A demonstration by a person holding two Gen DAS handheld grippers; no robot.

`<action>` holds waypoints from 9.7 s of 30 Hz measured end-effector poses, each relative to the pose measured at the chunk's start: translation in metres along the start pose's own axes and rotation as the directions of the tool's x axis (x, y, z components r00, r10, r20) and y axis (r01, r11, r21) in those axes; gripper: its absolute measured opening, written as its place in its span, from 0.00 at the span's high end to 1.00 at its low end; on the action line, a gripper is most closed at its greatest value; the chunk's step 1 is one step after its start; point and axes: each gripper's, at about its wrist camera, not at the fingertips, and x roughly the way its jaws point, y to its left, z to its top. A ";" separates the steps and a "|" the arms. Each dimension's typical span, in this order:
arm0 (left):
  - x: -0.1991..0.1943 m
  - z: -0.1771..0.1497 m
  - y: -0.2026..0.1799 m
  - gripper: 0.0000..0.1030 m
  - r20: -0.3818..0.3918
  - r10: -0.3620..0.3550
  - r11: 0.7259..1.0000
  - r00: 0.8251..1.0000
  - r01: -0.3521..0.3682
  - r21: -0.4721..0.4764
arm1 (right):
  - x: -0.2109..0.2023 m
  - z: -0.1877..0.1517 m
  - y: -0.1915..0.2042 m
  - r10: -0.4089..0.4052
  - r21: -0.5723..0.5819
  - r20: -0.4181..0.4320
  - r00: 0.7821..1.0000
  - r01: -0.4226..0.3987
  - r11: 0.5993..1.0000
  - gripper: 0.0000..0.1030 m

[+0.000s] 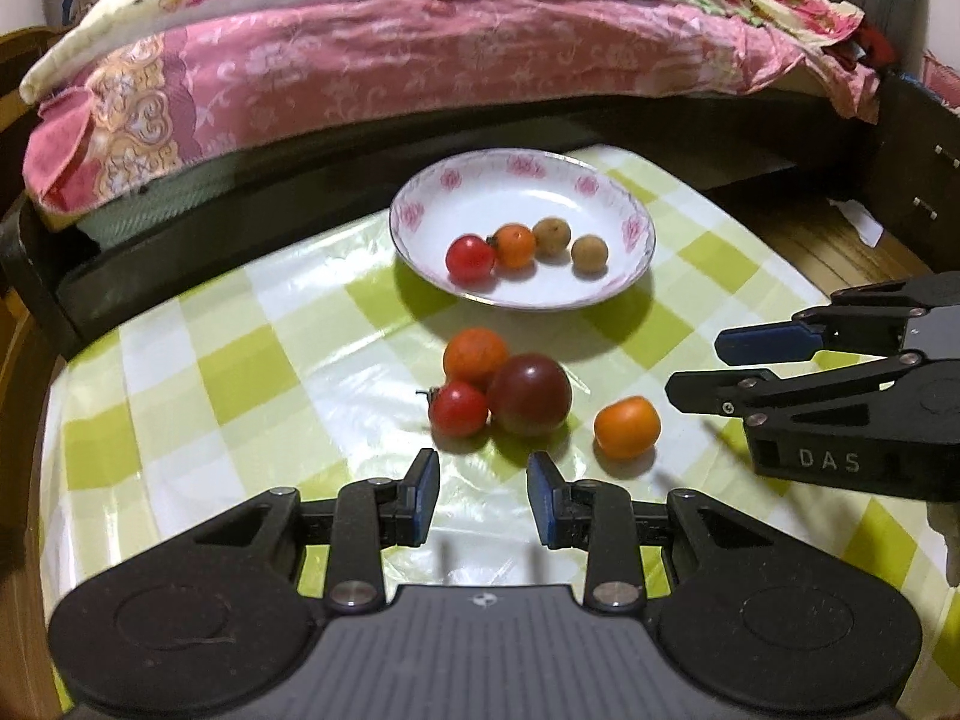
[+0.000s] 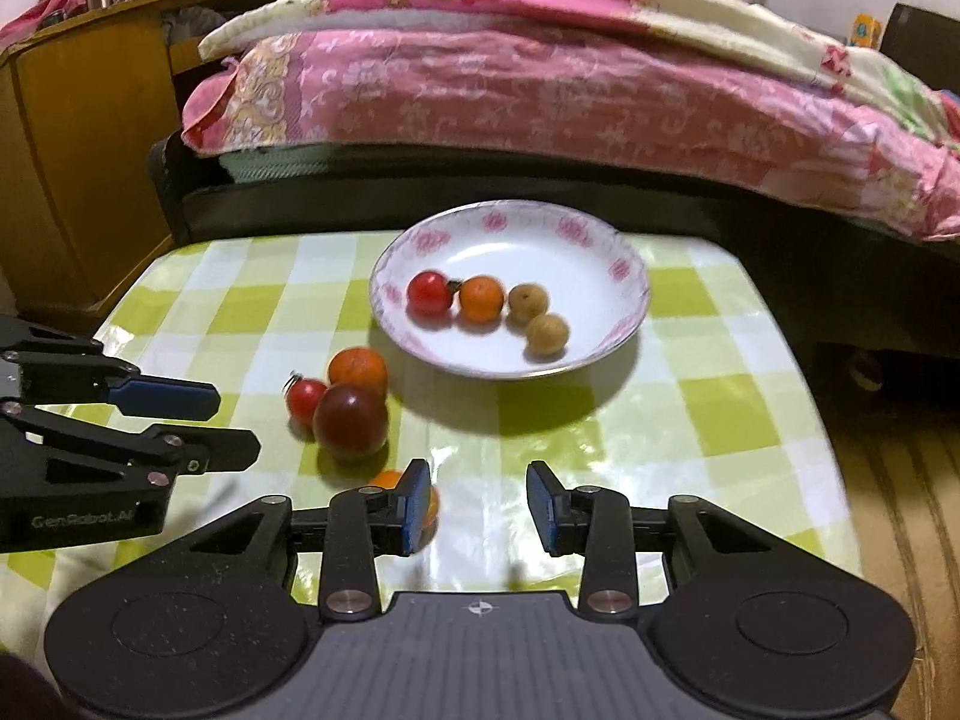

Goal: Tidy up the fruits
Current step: 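Withdraw the left tool while the right tool moves toward a loose mandarin, then grasp the mandarin with the right tool while the left tool approaches the dark tomato, then grasp the dark red-brown tomato with the left tool, then carry both fruits over the plate and open both tools to drop them, then grasp a red cherry tomato with the left tool while the right tool grasps a mandarin, then lift and carry the tomato and mandarin with both tools over the plate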

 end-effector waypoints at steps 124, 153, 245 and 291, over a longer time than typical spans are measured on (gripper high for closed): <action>0.032 0.010 -0.046 0.56 0.008 -0.057 0.970 0.998 0.053 0.238 | 0.013 -0.028 -0.033 0.070 0.069 -0.140 0.988 -0.061 0.996 0.72; 0.033 0.031 -0.040 0.56 0.058 -0.072 0.983 0.996 0.061 0.171 | 0.010 -0.002 -0.030 0.027 0.076 -0.050 0.998 -0.023 0.997 0.73; 0.050 0.013 0.025 0.52 0.048 -0.083 0.990 0.995 0.077 0.114 | 0.019 0.006 0.012 -0.039 0.132 -0.030 0.999 0.043 0.990 0.65; 0.028 -0.018 0.054 0.59 0.016 -0.100 0.994 0.995 0.099 0.053 | 0.039 0.011 0.054 -0.036 0.031 -0.127 0.991 0.040 0.999 0.72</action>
